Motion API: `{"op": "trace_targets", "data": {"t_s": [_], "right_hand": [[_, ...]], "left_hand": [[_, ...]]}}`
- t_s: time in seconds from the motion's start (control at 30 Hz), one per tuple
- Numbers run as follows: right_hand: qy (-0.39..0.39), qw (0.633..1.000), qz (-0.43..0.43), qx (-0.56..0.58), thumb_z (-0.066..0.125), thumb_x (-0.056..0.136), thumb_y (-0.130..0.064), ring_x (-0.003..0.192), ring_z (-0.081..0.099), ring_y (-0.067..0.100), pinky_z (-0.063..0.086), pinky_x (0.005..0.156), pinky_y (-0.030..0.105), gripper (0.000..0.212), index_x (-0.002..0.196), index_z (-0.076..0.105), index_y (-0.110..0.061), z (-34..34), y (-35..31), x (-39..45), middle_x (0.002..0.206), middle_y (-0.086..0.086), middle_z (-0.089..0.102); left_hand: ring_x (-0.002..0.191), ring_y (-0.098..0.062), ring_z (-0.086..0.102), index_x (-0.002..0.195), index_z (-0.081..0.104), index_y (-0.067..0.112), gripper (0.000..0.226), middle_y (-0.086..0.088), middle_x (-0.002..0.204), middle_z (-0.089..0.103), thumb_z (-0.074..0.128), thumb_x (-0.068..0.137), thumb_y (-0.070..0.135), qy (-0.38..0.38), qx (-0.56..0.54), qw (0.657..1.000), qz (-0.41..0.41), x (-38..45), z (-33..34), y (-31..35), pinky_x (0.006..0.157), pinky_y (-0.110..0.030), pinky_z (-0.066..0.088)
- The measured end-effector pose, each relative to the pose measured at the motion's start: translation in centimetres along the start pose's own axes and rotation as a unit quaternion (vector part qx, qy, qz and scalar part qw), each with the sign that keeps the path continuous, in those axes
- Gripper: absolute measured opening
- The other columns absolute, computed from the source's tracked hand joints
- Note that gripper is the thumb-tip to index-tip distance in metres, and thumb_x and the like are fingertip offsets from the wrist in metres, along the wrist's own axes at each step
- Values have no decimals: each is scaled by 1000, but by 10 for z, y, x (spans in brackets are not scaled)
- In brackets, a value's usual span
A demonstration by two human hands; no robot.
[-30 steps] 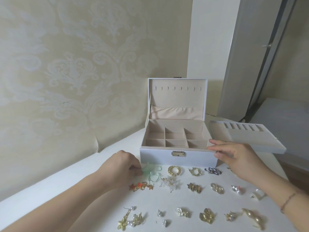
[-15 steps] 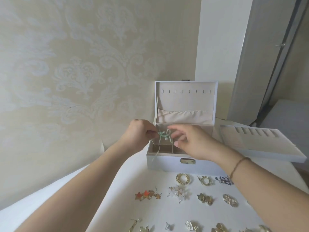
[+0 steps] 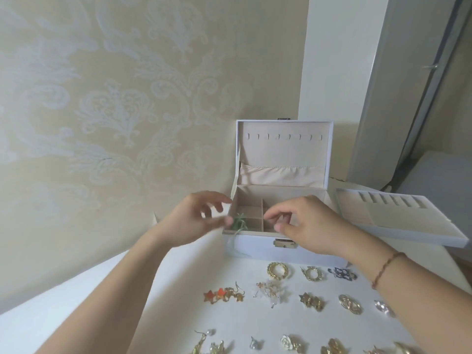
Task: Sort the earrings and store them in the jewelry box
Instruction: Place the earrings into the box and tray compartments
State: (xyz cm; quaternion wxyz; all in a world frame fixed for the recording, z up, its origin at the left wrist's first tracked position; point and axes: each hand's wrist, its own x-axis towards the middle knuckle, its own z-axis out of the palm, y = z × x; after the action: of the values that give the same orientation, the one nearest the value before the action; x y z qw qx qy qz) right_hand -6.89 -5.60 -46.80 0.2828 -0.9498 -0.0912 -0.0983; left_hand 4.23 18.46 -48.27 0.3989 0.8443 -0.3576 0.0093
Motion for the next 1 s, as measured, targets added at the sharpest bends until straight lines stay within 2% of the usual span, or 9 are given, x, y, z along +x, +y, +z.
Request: {"op": "trace_targets", "data": {"t_s": [0.1, 0.23, 0.33, 0.4, 0.57, 0.67, 0.77, 0.87, 1.0], "right_hand": [[25, 995, -26, -90, 65, 87, -22, 79, 57, 0, 50, 74, 27, 17, 97, 72, -34, -3, 7, -15, 77, -22, 62], [59, 950, -188, -241, 69, 78, -26, 80, 51, 6, 34, 57, 22, 11, 82, 69, -36, -3, 21, -43, 78, -19, 58], [-3, 891, -276, -361, 73, 75, -40, 79, 43, 12, 18, 69, 23, 5, 78, 69, -39, 7, 26, -48, 82, -13, 46], [-20, 884, -277, -376, 70, 76, -47, 82, 40, 15, 23, 72, 27, 8, 81, 69, -41, 14, 26, -43, 87, -10, 44], [-44, 878, -272, -392, 67, 77, -42, 90, 40, 19, 30, 82, 35, 4, 79, 70, -40, 27, 21, -30, 99, -8, 45], [-29, 885, -266, -380, 73, 76, -38, 90, 39, 20, 30, 84, 35, 5, 76, 68, -37, 29, 24, -30, 98, -8, 45], [-24, 879, -273, -389, 71, 80, -31, 92, 41, 21, 31, 88, 36, 9, 80, 64, -36, 34, 27, -31, 98, -8, 42], [-2, 873, -291, -392, 67, 84, -32, 95, 42, 20, 31, 91, 35, 4, 82, 64, -34, 32, 25, -32, 98, -9, 44], [116, 946, -234, -193, 58, 86, -35, 96, 40, 17, 31, 87, 31, 13, 85, 68, -27, 5, 25, -20, 95, -9, 48]], "left_hand": [[81, 1, 52, 114, 67, 37, 57, 16, 99, 53, 85, 63, 55, -117, 123, 985, 32, -2, 8, -3, 72, -8, 39], [78, 4, 55, 91, 77, 23, 21, 18, 83, 54, 84, 75, 36, -52, 107, 988, 99, 3, 22, -3, 69, -6, 34], [69, -1, 54, 80, 78, 20, 7, 13, 75, 54, 78, 82, 27, -46, 49, 991, 112, 5, 25, -2, 66, -9, 36], [66, -2, 53, 79, 80, 21, 9, 5, 75, 57, 75, 85, 25, -43, -11, 996, 75, 8, 27, 0, 66, -13, 39], [56, 1, 49, 89, 74, 31, 7, 12, 60, 50, 77, 83, 28, 141, 66, 988, -5, 14, 51, 2, 57, -14, 33], [53, -1, 51, 86, 69, 33, 5, 13, 54, 56, 68, 90, 35, 190, -30, 981, -29, 15, 55, 3, 56, -15, 37], [81, -4, 60, 90, 69, 34, 18, 15, 82, 69, 55, 97, 41, 200, -83, 976, -13, 14, 51, 1, 69, -16, 44], [112, -4, 50, 108, 68, 32, 30, 19, 110, 65, 47, 93, 48, 143, -11, 987, 72, 7, 52, -12, 94, -20, 38], [127, -9, 37, 120, 60, 36, 38, 25, 118, 58, 44, 88, 52, 61, 65, 987, 131, 2, 56, -25, 105, -28, 23]]}}
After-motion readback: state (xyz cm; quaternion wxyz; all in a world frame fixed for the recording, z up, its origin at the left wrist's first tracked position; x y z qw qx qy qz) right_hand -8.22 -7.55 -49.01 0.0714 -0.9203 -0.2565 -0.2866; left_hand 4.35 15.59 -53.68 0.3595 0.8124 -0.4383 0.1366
